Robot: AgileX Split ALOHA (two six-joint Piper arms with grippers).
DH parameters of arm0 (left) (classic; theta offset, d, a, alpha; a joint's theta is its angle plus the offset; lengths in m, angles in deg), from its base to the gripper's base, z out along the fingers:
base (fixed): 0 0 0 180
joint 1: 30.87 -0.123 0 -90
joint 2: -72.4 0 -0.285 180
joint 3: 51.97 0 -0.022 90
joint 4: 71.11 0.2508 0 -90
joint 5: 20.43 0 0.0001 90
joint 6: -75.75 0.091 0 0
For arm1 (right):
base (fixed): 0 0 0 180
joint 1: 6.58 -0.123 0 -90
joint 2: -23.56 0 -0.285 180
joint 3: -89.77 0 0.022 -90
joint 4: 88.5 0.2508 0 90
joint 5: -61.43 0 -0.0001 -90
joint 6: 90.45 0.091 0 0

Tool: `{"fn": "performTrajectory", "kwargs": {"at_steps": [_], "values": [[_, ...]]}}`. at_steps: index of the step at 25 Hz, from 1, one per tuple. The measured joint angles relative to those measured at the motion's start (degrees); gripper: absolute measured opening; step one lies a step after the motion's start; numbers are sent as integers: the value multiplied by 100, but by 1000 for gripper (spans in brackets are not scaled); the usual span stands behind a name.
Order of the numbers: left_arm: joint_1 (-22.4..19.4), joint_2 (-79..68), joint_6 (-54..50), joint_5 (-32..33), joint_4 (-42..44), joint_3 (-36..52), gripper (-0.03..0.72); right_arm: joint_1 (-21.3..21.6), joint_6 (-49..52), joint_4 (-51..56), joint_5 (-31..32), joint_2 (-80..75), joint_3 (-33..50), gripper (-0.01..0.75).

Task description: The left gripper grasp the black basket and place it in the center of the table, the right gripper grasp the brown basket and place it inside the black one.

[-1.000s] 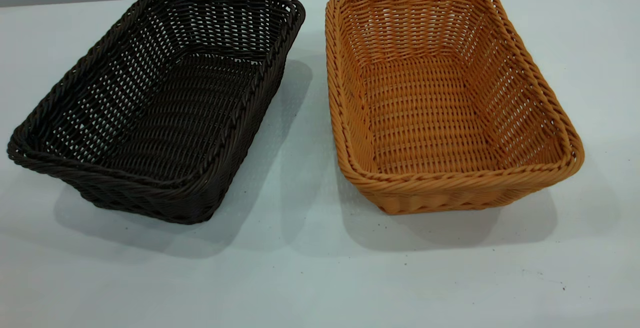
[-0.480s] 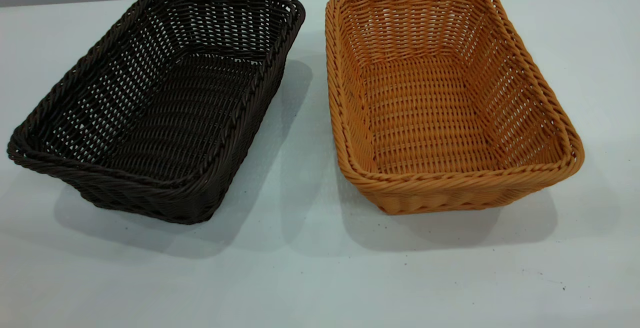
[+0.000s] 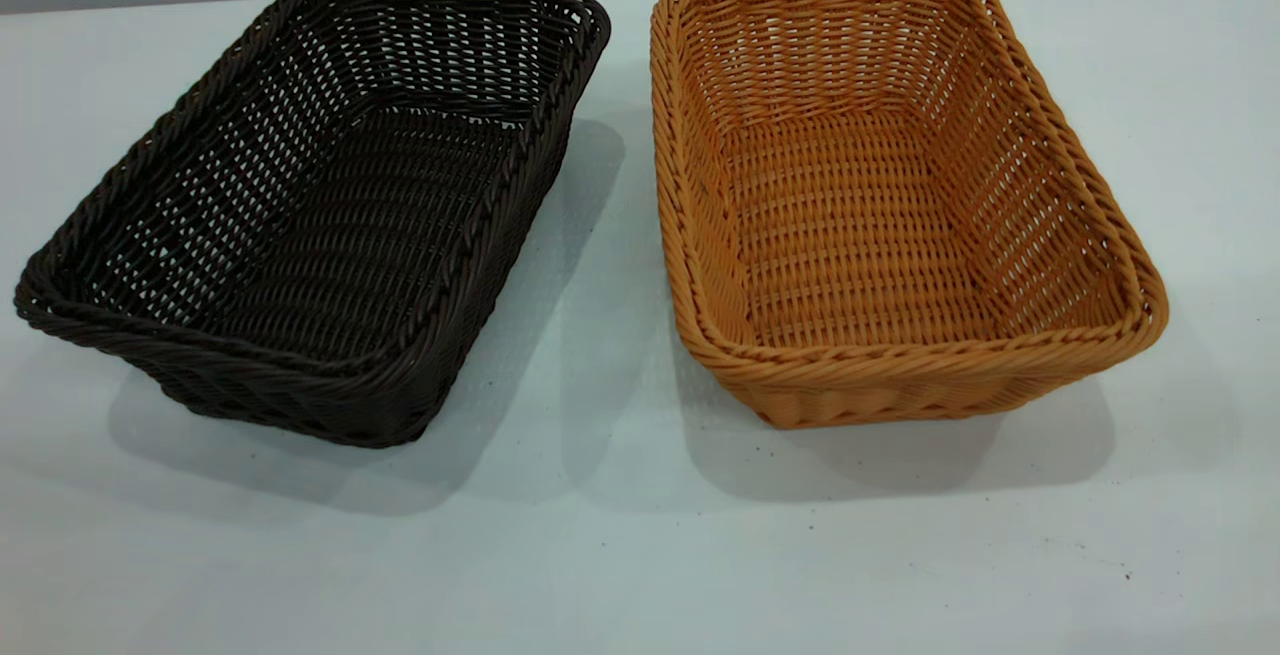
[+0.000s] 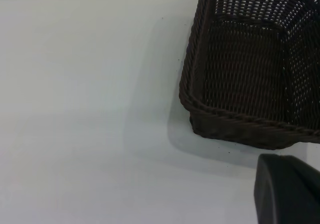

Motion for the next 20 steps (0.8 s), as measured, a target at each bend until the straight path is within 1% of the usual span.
{"fn": "performTrajectory", "kwargs": {"at_steps": [5,8,10,12,15,18,20], "values": [[0,0,134,-17,-87,-91,-1,0,11,7,-33,0,-28,5],[0,0,369,-24,-405,-264,-1,0,22,157,-53,0,-125,15],[0,0,443,-36,-675,-402,21,0,16,386,-53,0,-207,41],[0,0,469,-142,-888,-504,67,0,-124,605,-53,-89,-304,77],[0,-4,487,-476,-1115,-597,172,0,-428,846,-48,-371,-492,160],[0,-193,619,-867,-1295,-622,302,0,-516,960,-60,-724,-671,268],[0,-450,749,-1122,-1408,-622,371,0,-516,1023,-84,-991,-784,331]]}}
